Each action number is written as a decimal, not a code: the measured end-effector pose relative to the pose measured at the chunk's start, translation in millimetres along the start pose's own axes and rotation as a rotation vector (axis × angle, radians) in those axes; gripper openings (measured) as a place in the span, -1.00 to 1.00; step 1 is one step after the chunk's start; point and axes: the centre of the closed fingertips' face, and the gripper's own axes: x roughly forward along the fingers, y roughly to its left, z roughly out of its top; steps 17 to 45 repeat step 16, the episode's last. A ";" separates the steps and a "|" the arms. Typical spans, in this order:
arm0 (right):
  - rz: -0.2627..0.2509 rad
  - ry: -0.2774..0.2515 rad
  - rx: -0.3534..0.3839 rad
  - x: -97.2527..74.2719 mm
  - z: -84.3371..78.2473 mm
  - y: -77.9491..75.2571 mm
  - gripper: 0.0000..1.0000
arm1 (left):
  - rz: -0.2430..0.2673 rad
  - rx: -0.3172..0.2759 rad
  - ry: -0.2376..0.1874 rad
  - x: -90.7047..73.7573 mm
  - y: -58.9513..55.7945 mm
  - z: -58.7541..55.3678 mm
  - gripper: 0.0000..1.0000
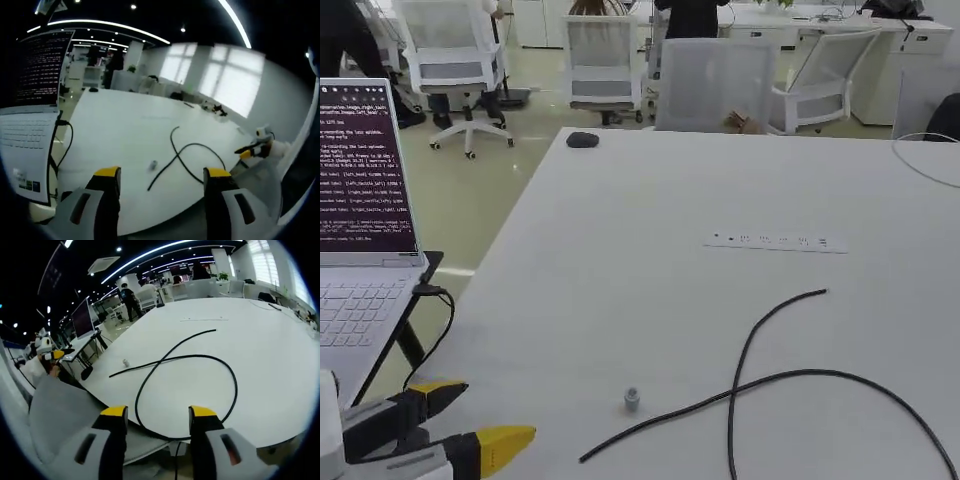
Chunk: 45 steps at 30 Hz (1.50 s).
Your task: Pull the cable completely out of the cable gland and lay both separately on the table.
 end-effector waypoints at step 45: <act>0.005 0.045 0.046 11.0 -6.1 12.9 -0.13 | 0.026 -0.066 -0.001 -14.8 3.6 -13.9 0.13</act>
